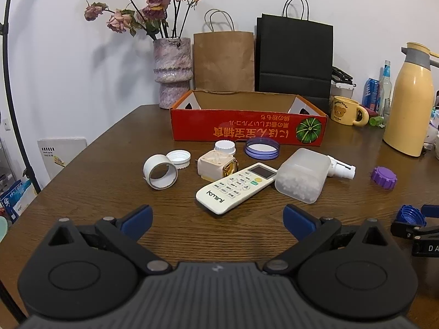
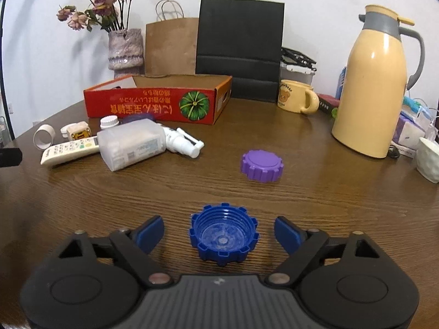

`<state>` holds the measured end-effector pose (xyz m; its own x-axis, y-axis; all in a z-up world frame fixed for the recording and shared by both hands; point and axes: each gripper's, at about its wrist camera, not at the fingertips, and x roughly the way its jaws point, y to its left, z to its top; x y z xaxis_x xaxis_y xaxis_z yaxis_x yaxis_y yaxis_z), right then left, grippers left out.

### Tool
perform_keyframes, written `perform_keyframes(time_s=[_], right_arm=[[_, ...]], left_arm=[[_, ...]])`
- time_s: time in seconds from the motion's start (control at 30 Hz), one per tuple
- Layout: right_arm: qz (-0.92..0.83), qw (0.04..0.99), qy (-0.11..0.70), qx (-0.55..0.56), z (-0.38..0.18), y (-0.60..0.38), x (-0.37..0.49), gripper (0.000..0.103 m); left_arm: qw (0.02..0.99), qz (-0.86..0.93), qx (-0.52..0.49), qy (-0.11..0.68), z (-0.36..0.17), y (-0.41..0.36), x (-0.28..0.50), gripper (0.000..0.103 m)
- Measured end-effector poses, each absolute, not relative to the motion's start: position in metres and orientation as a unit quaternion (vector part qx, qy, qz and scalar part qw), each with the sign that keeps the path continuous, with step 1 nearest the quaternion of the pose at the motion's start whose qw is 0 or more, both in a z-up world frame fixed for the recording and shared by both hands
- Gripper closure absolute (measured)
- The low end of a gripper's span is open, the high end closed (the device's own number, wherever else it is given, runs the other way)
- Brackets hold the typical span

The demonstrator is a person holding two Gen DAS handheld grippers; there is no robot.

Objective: Organize rigid objects
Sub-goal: 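Reach the right tool to the blue bottle cap and grasp it, then grasp the white remote with the left tool while the right tool holds the blue cap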

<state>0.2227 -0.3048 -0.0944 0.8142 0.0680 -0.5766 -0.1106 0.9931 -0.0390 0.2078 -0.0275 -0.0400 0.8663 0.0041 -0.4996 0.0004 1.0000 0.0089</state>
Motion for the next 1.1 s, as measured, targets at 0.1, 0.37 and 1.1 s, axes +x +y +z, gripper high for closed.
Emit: perform_keyframes(time_s=[0.1,0.37,1.1], right_arm=[[0.055,0.948,0.311,-0.033,-0.096,-0.304,0.228,0.034],[0.074,0.944,0.319,-0.027,-0.095,-0.301,0.237,0.050],[0.092,0.952,0.291,-0.021,-0.074,-0.271,0.283,0.050]], left_arm=[[0.965,0.001,0.002,0.262,-0.040,-0.026,0.212,0.000],[0.962,-0.003,0.003,0.273,-0.041,-0.023,0.227,0.000],[0.955,-0.016,0.037,0.294,-0.034,-0.014,0.280,0.000]])
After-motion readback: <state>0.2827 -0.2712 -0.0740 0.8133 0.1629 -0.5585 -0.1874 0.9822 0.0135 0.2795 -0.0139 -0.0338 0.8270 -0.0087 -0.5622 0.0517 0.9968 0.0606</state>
